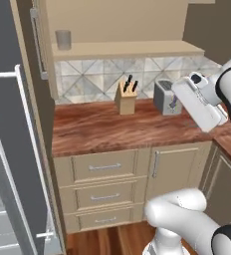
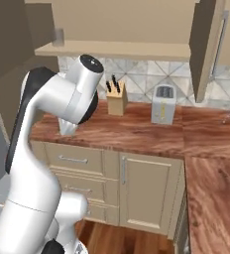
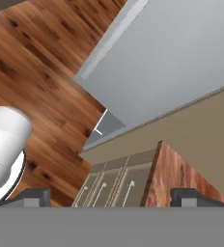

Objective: There is a bowl on the dining counter. Grab a lemon wedge from the fridge and place it in the bowl. Then get the liquor bottle and glass cup from the cabinet and place them next to the bowl.

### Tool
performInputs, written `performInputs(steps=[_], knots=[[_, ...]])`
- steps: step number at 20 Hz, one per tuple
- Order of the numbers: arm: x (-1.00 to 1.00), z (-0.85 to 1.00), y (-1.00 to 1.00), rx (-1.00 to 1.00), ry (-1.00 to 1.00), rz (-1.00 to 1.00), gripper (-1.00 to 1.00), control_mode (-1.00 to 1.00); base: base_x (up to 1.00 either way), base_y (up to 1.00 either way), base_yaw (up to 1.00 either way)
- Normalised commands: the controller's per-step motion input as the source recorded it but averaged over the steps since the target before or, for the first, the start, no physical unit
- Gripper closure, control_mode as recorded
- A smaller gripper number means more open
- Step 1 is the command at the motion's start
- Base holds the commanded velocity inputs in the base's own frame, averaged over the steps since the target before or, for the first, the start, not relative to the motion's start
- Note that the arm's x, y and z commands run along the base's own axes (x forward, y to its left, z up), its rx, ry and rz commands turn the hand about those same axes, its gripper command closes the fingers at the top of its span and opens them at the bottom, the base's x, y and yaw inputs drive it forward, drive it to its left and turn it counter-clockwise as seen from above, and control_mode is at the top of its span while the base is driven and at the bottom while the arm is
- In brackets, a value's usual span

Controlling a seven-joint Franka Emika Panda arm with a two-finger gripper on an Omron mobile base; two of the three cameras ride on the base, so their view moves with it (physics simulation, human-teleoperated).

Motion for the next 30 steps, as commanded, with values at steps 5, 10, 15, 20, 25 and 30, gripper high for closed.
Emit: performInputs(steps=[5,10,15,20,25,30], knots=[[0.0,0.0,0.0,0.0,0.0,0.0,-1.0,1.0,0.99,0.0,0.04],[0.0,0.0,0.0,0.0,0.0,0.0,-1.0,1.0,0.86,0.0,-0.02],[0.0,0.0,0.0,0.0,0.0,0.0,-1.0,1.0,0.23,0.0,-0.06],[-0.04,0.05,0.2,0.01,-0.19,0.1,-1.0,-1.0,0.0,0.0,0.01],[0.0,0.22,0.67,0.03,-0.32,0.1,-1.0,-1.0,0.0,0.0,0.0],[0.0,0.53,0.49,0.01,-0.28,0.03,-1.0,-1.0,0.0,0.0,0.0]])
